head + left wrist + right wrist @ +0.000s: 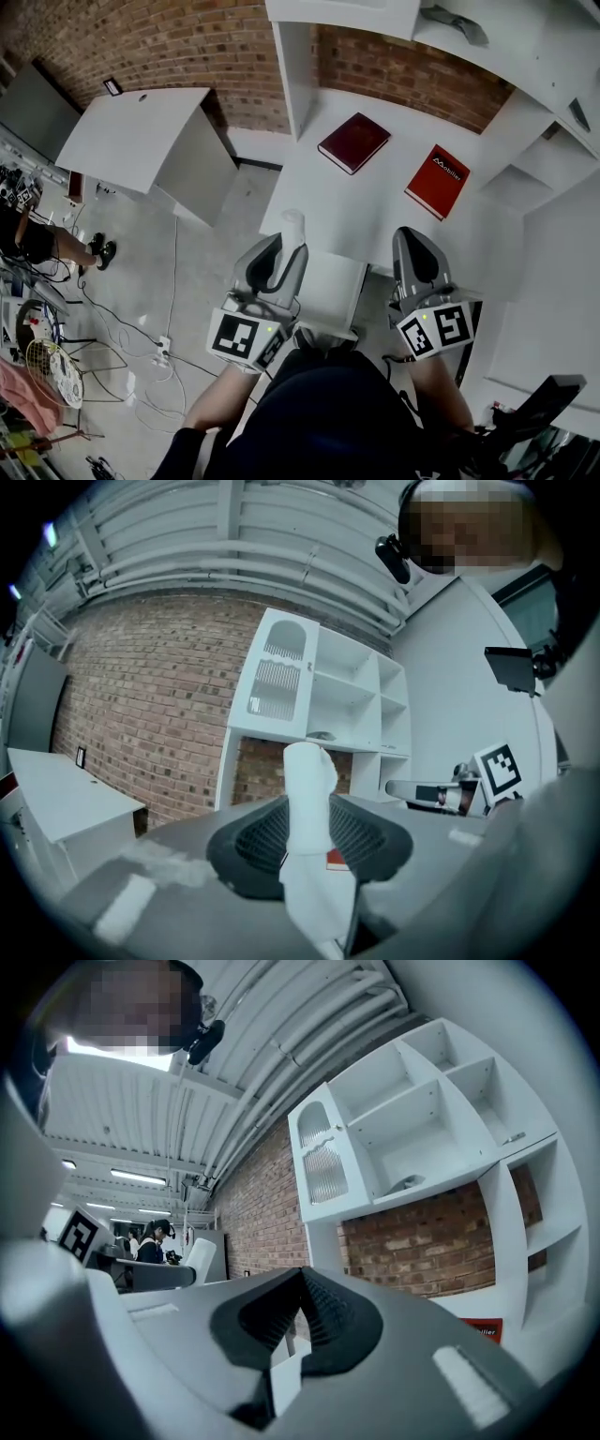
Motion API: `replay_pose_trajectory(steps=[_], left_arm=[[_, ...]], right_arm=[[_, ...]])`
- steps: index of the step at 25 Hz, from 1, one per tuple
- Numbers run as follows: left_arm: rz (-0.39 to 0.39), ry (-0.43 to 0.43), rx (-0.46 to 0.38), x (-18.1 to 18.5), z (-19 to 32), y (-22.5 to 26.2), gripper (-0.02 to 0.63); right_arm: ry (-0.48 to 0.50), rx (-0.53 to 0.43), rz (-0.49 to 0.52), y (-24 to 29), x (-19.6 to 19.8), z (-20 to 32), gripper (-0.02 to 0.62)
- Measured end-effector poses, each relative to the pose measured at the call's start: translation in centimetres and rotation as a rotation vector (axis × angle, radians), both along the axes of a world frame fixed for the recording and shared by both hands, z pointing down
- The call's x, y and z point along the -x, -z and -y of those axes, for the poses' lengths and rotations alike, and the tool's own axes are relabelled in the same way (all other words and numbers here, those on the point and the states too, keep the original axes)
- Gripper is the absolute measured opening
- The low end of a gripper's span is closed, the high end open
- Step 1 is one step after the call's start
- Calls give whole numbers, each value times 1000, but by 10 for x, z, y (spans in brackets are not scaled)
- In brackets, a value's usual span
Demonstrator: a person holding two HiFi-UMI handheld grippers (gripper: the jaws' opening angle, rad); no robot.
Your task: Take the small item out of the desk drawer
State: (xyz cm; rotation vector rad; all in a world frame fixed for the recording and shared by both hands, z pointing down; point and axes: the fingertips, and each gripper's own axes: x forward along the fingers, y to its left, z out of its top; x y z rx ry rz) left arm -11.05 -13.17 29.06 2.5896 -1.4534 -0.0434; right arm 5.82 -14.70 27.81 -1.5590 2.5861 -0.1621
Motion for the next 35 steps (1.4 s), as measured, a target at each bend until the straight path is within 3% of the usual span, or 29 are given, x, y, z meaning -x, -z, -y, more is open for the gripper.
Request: replay_pose_trajectory(steps=[15, 35], left_arm=[[-21, 4, -82, 6, -15, 38, 140], [-16, -4, -64, 17, -12, 30, 140]], right_arm=[[-13, -183, -98, 53, 1, -23, 2], [-21, -167, -103, 51, 4, -23, 2]])
